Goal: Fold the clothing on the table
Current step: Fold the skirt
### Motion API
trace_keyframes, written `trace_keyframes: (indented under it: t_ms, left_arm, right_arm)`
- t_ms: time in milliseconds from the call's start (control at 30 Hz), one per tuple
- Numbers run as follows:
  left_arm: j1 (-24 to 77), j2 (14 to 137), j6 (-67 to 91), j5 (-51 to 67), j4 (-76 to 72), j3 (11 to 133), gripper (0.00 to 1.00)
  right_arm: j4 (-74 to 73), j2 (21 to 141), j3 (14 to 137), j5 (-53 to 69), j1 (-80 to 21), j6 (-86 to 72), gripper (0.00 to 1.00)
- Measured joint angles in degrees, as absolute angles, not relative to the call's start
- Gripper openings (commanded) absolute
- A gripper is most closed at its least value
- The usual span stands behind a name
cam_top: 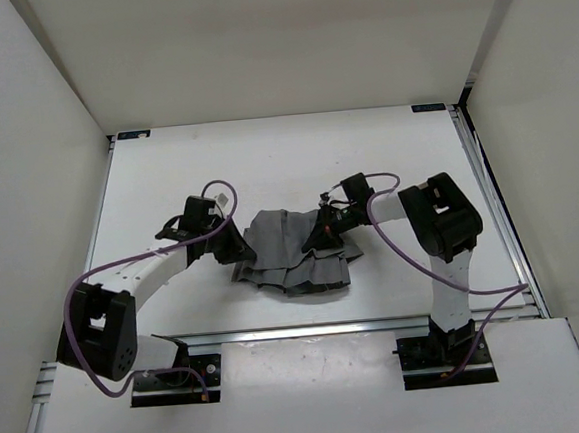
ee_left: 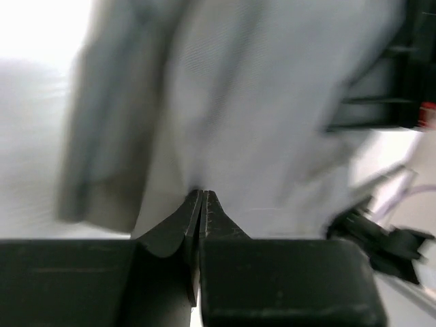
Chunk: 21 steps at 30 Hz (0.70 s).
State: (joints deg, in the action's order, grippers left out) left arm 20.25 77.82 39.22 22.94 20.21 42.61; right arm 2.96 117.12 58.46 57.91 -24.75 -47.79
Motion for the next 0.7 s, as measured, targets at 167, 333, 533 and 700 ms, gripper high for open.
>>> trace_keyframes:
  t_ms: [167, 333, 533, 700]
  left_arm:
    - [20.16, 76.93, 38.65, 17.74, 22.87, 38.76, 0.11]
    - [20.23, 76.77, 38.59, 15.09, 23.64, 34.72, 0.11]
    - [21.19, 76.77, 38.63, 14.06, 23.57, 34.15, 0.11]
    - [20.32, 75.81, 38.59, 14.09, 24.05, 34.17, 0.11]
  right_arm:
    - [-2.13, 113.21, 58.46, 54.54, -24.62, -46.00, 0.07]
    - [-7.38, 106.26, 59.51, 52.40, -24.32, -44.23, 0.12]
    - [-5.37, 105.41, 57.69, 53.04, -25.65, -44.38, 0.07]
    - [-3.49, 108.53, 52.25, 53.89, -28.64, -44.53, 0.06]
